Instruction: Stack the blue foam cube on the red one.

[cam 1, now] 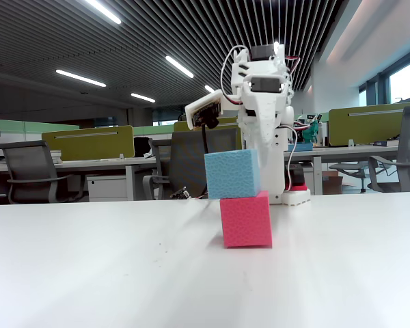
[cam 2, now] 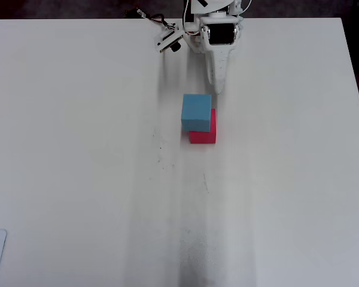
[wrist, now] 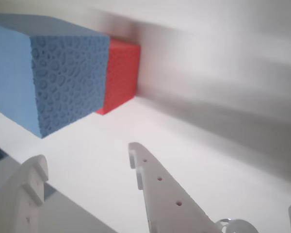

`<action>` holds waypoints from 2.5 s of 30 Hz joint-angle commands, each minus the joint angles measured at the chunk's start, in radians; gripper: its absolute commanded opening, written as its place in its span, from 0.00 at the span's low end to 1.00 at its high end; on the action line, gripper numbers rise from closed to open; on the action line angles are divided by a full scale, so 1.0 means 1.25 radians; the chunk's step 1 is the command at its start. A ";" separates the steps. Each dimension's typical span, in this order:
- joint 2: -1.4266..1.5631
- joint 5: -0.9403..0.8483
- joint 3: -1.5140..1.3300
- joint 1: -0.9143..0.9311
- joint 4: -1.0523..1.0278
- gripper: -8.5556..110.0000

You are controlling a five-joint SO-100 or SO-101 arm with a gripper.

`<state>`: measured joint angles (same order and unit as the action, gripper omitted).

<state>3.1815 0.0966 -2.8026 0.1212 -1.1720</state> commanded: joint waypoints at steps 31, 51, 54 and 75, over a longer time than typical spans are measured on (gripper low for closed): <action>0.002 0.004 -0.033 0.005 0.064 0.24; 0.002 0.061 0.189 0.021 0.044 0.24; 0.002 0.061 0.195 0.077 0.048 0.24; 0.005 0.054 0.009 0.276 0.112 0.24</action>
<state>3.1937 0.1718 -2.7903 0.4740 -1.0477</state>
